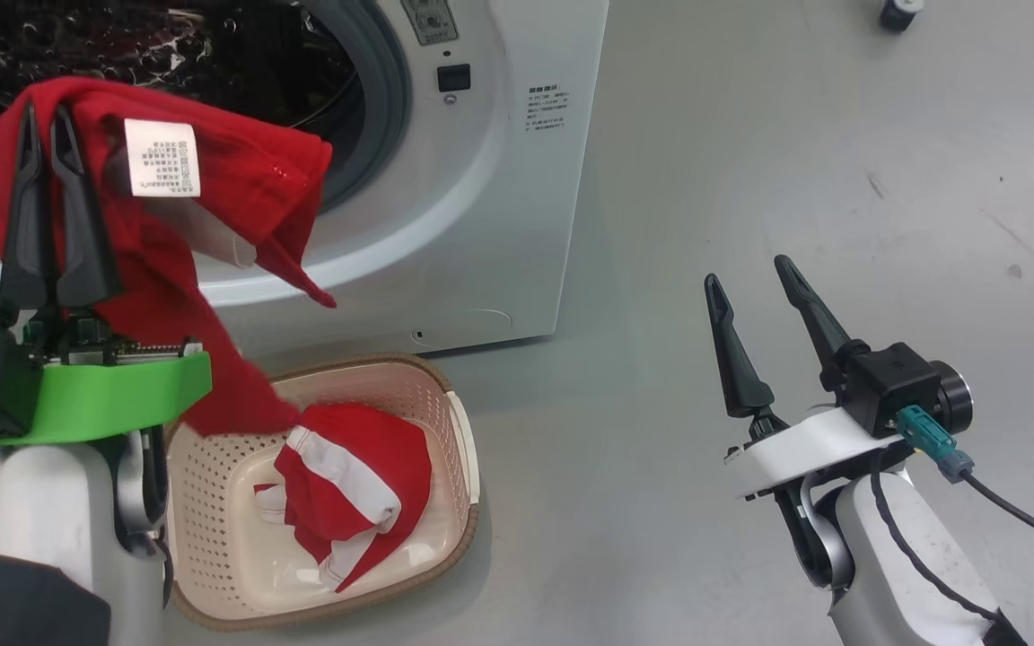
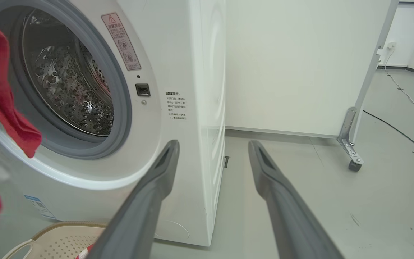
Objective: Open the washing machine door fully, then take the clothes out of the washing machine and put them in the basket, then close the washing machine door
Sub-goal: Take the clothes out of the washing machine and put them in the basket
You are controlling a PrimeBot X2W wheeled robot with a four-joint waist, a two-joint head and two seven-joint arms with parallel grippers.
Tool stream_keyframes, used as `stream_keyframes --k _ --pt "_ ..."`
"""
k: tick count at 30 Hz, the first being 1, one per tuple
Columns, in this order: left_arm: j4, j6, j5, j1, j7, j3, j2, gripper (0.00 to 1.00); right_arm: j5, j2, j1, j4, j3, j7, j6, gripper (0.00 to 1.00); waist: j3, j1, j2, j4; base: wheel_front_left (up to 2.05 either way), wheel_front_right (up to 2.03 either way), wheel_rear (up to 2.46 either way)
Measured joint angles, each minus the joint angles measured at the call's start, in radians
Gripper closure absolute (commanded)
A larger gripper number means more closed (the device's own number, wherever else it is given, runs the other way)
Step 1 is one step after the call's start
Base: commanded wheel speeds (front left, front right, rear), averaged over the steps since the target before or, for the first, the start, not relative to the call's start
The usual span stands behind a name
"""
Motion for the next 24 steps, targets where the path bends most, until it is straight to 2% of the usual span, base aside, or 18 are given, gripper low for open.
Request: stream_keyframes --k 7,13,24 --pt "-0.074 0.0 0.003 0.066 0.0 -0.012 0.0 1.0 0.001 0.0 0.026 -0.002 -0.004 0.0 0.0 0.0 -0.037 0.0 0.0 -0.009 0.0 0.0 0.0" --pt "-0.077 0.005 0.001 0.158 0.0 -0.031 0.0 1.0 0.001 0.0 0.035 -0.018 0.0 0.0 0.0 0.0 -0.028 0.0 0.0 -0.013 0.0 0.0 0.0" --pt "0.043 0.01 -0.043 0.264 0.04 -0.062 -0.001 1.0 0.001 0.0 0.031 -0.069 0.007 0.0 0.0 0.0 0.041 0.0001 0.0 -0.027 0.0 0.0 0.0"
